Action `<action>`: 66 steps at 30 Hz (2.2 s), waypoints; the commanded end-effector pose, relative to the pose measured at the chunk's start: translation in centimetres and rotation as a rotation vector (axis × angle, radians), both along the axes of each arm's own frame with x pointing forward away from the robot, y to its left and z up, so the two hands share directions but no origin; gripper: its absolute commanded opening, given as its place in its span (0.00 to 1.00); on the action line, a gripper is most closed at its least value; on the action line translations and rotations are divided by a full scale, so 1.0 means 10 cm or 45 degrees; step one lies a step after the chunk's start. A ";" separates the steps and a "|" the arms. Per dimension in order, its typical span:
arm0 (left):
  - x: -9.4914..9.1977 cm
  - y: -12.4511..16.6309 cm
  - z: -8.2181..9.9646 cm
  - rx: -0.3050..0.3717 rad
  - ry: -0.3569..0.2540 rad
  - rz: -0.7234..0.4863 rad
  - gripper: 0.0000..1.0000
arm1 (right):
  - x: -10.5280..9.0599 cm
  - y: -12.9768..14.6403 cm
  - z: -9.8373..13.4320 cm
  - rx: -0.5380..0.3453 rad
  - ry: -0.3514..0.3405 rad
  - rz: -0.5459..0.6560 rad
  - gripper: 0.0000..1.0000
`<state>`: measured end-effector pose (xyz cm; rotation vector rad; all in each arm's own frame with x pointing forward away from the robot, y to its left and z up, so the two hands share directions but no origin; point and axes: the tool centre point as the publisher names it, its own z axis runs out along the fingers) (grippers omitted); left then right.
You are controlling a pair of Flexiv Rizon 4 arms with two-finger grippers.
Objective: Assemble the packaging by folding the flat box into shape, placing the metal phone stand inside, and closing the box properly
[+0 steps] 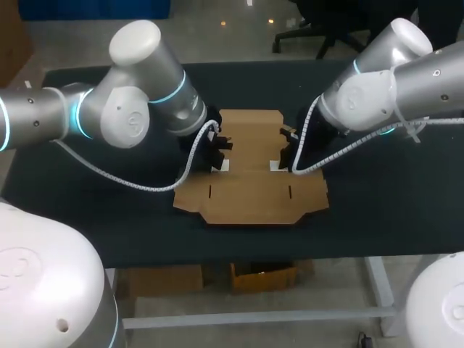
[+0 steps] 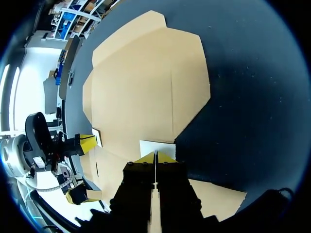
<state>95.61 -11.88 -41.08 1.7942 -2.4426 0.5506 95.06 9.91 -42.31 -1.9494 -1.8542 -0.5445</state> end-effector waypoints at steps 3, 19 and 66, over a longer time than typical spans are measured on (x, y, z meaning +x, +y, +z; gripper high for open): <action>-0.01 -0.02 -0.03 0.027 0.005 0.008 0.00 | 0.02 0.00 -0.03 -0.005 0.011 0.002 0.00; -0.09 0.07 0.30 0.081 -0.064 0.019 0.00 | -0.07 -0.21 0.27 0.047 -0.058 -0.057 0.00; 0.05 0.72 0.82 0.159 -0.107 0.163 1.00 | 0.11 -0.97 0.64 0.288 -0.111 -0.030 0.40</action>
